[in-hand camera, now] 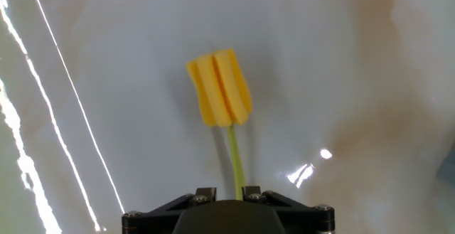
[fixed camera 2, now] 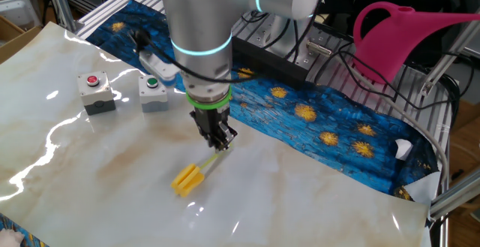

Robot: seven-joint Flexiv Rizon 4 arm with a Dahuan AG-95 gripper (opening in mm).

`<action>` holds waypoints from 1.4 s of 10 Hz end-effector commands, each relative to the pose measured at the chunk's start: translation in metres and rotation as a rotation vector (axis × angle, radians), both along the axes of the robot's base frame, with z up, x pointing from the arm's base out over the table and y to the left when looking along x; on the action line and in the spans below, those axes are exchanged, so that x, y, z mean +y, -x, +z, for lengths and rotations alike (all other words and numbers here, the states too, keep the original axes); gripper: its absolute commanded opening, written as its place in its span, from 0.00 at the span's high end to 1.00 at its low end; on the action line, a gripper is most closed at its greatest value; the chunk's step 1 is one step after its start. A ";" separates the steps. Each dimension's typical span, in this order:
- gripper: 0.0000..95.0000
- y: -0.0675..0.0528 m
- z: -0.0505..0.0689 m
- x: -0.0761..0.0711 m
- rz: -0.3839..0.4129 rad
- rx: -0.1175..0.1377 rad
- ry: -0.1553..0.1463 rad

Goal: Scrub the table with a brush

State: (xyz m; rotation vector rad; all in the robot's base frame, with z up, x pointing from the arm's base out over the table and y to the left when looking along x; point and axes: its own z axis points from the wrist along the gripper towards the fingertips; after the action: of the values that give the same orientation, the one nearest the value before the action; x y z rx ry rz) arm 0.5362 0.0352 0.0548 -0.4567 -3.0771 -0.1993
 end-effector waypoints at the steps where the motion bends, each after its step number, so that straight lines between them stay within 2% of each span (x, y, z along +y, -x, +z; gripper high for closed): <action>1: 0.80 -0.001 -0.004 0.000 0.006 -0.001 0.011; 4: 0.80 -0.005 -0.016 -0.001 0.017 -0.007 0.033; 5: 0.60 -0.007 -0.020 -0.001 0.017 -0.008 0.034; 8: 0.60 -0.010 -0.030 -0.002 0.018 -0.009 0.055; 14: 0.60 -0.011 -0.045 -0.006 0.045 -0.026 0.067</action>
State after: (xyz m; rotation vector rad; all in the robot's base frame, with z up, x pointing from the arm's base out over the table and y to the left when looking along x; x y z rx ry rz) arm 0.5485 0.0289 0.0084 -0.3894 -3.1254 -0.1010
